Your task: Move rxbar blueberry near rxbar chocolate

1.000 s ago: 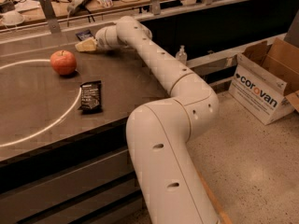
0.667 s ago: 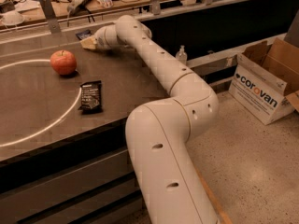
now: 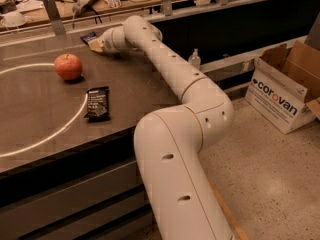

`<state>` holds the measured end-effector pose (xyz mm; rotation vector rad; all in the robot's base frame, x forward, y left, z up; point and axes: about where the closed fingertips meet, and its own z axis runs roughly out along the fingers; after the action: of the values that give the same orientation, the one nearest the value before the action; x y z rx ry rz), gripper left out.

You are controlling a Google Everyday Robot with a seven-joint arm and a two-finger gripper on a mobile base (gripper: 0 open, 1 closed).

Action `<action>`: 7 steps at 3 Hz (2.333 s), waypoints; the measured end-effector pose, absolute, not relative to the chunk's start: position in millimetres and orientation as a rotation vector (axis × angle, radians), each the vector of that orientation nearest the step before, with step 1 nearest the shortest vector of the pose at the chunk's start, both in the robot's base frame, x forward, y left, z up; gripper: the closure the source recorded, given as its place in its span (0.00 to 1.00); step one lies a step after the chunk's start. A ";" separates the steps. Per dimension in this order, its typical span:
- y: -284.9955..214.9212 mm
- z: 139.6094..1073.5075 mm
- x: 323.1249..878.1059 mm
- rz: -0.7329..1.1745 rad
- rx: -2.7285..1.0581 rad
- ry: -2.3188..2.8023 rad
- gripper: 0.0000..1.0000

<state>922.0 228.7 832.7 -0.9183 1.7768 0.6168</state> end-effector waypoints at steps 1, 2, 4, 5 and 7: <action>180.8 864.9 887.3 0.624 -0.956 1.751 1.00; 109.6 903.4 822.0 0.641 -1.032 1.724 1.00; 51.4 916.5 708.5 0.725 -1.173 1.714 1.00; 61.2 908.0 664.6 0.766 -1.257 1.699 1.00; 88.1 877.1 623.3 0.846 -1.251 1.752 0.82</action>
Offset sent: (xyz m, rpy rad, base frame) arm -0.1995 -0.2244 0.1028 -0.0714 -0.0221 0.1723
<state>623.3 88.1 877.1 -1.2514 1.7515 0.8463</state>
